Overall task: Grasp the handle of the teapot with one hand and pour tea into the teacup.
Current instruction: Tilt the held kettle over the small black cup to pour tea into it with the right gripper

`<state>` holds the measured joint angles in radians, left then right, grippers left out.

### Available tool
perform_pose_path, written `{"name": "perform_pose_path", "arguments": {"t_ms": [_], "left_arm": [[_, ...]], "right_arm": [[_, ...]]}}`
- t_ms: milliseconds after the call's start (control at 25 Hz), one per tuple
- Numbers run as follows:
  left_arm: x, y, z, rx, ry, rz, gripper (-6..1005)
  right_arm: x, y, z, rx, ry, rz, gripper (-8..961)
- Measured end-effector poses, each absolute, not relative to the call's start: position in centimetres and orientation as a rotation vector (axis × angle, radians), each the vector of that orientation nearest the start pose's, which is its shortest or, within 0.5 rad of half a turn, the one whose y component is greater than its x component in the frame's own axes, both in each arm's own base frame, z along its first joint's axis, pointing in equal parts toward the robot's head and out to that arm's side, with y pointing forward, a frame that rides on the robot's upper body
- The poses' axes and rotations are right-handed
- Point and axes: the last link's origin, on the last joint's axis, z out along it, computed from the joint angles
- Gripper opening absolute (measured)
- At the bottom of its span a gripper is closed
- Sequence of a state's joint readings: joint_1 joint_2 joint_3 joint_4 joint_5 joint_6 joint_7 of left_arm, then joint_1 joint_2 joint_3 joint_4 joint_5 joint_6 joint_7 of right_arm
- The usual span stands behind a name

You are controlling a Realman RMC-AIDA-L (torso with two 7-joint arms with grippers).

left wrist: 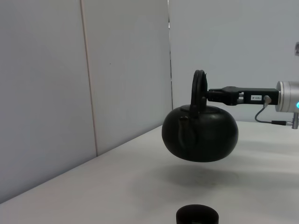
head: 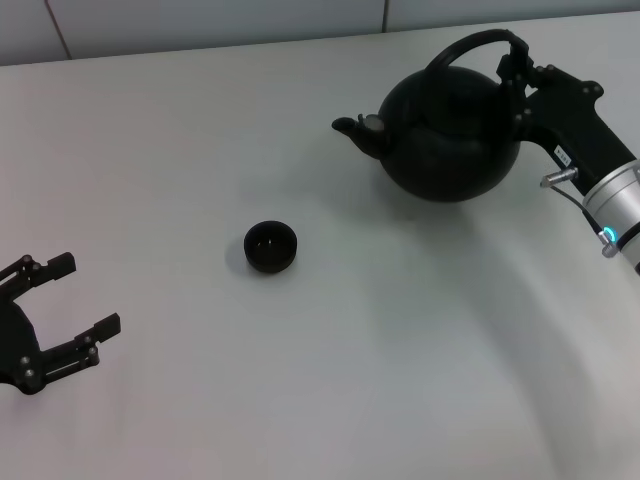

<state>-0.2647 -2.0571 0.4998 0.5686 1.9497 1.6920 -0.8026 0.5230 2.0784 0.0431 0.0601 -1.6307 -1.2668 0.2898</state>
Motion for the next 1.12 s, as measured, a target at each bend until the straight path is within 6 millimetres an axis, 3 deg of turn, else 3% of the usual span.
{"name": "perform_pose_path", "arguments": {"t_ms": [400,640,880,1120], "left_arm": [[-33.8,24.2,2.2,-2.484,-0.282,-0.717,833],[-33.8,24.2,2.3,-2.477,-0.282,-0.725,834],[-33.7,24.0,2.3,-2.478,-0.281,-0.735,834],[-33.7,23.9,2.2,-2.479,-0.282,-0.742,834]], "right_arm": [[29.7,36.1,-0.6,-1.932,0.443,0.815,82],[27.1,38.9,0.4,-2.13,0.346,0.768,82],[24.7,40.5,-1.0,-2.243,0.266,0.707,82],[23.9,40.8,-1.6,-2.269,0.22,0.682,82]]}}
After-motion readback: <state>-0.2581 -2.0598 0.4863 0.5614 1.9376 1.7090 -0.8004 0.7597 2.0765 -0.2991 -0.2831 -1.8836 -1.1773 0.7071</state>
